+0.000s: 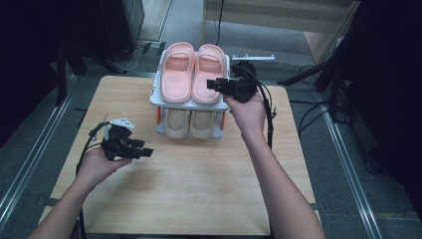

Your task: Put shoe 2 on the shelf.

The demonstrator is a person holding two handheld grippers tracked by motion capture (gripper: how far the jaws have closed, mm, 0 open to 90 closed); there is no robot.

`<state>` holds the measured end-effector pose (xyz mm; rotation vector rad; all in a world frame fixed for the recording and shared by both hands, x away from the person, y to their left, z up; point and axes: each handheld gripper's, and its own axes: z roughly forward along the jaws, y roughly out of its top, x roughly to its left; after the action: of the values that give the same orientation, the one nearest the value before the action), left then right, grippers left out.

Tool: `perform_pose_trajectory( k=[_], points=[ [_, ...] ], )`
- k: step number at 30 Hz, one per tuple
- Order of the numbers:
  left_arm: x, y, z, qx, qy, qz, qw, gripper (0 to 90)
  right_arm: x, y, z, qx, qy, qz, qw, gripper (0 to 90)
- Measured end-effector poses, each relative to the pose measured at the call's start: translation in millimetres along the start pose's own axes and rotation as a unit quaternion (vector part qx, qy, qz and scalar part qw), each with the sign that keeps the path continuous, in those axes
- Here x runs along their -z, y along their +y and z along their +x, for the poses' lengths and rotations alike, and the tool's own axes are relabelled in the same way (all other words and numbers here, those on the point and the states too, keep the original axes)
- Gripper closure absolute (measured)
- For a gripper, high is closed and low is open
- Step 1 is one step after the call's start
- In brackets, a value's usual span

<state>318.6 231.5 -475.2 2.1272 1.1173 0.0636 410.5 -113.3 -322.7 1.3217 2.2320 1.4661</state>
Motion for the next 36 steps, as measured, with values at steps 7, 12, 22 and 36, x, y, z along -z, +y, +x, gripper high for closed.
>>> perform_pose_trajectory(
  k=[7,12,22,36],
  points=[
    [-3.0,0.6,-1.8,-0.005,0.004,0.004,1.0000,43.3,18.7,-31.0,-3.5,0.025,0.023,0.012,0.9994,57.7],
    [-5.5,0.3,-3.7,-0.004,0.003,0.005,1.0000,43.3,27.2,-53.6,-12.3,0.033,0.047,0.011,0.9983,57.6],
    [-11.3,0.2,-9.4,-0.005,0.005,0.005,1.0000,42.8,29.7,-100.2,-22.4,0.076,0.043,0.036,0.9955,57.1],
    [-17.4,-2.3,-19.1,-0.011,-0.004,-0.001,0.9999,39.0,23.8,-139.7,-28.1,0.095,0.069,0.053,0.9916,56.3]
  ],
)
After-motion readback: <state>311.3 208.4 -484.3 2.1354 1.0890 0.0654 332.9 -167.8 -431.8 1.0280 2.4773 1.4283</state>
